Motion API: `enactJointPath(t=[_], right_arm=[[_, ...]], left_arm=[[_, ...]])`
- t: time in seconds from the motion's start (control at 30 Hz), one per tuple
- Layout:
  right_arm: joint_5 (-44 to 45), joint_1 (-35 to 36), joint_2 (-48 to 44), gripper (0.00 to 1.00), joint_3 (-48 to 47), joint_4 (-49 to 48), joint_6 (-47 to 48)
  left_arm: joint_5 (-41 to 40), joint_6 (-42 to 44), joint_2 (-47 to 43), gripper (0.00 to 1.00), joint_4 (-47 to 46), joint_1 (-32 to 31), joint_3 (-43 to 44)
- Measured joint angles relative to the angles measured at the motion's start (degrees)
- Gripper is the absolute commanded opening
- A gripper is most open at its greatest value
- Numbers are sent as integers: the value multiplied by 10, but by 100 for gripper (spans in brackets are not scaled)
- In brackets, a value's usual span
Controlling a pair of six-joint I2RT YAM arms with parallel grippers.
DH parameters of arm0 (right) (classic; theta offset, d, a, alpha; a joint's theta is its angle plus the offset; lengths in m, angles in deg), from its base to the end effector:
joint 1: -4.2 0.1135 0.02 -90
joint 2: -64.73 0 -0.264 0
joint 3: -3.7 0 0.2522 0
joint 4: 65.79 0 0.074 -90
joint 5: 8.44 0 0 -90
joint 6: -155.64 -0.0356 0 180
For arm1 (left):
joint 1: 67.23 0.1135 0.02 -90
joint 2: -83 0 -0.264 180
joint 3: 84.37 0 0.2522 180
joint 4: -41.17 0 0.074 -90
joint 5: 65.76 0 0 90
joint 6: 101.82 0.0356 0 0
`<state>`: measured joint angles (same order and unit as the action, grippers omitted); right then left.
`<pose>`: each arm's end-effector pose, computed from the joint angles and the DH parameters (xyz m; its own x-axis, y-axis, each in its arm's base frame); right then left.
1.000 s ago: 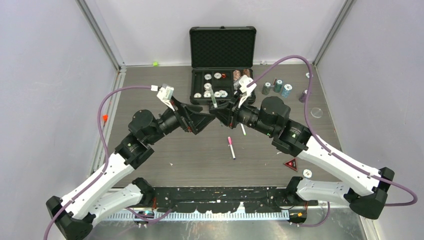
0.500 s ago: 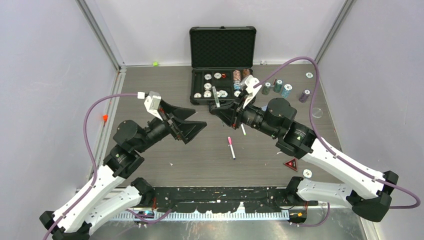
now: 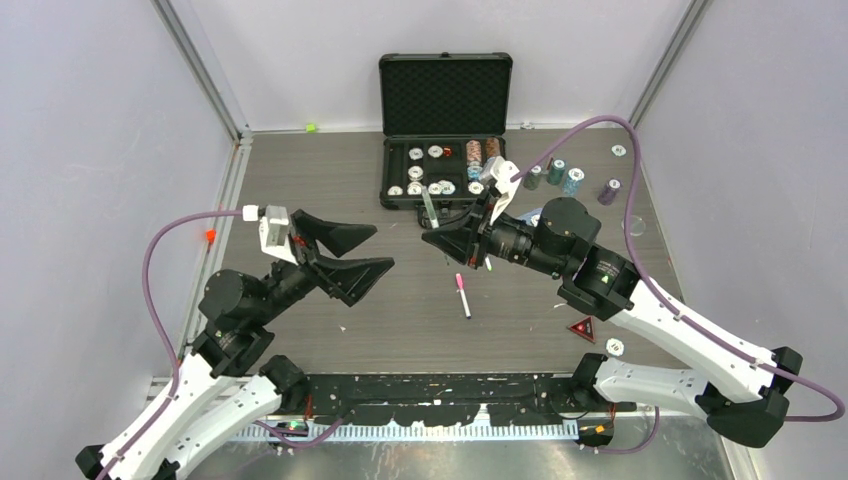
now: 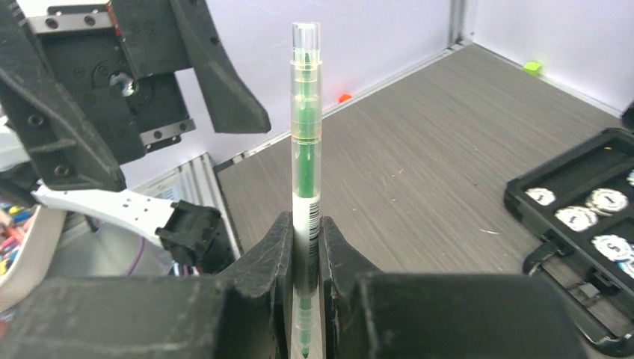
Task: Insert the pens into the pen caps
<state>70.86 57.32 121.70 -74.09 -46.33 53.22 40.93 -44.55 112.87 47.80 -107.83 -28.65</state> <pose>0.1272 0.1806 0.4271 -0.1791 0.1134 -0.9773 -0.8794 0.4268 0.2107 0.0845 -0.0859 0.3905 -0.2381 -0.4780 -0.8455 0.8327 0.3475 -0.4310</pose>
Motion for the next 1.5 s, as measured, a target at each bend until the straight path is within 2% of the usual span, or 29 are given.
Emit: enactJointPath(t=[0.4, 0.87, 1.07, 1.2, 1.5], right_arm=[[-127, 0, -1, 0, 1, 0, -15], [-205, 0, 3, 0, 2, 0, -23], [-216, 0, 12, 0, 2, 2, -25], [-217, -1, 17, 0, 2, 5, -26], [-205, -2, 21, 0, -1, 16, -23]], left_arm=[[54, -35, 61, 71, -84, 0, 32], [97, -75, 134, 52, -160, 0, 69], [110, -86, 158, 32, -167, 0, 69], [119, -94, 162, 1, -172, 0, 69], [118, -93, 156, 0, -177, -2, 57]])
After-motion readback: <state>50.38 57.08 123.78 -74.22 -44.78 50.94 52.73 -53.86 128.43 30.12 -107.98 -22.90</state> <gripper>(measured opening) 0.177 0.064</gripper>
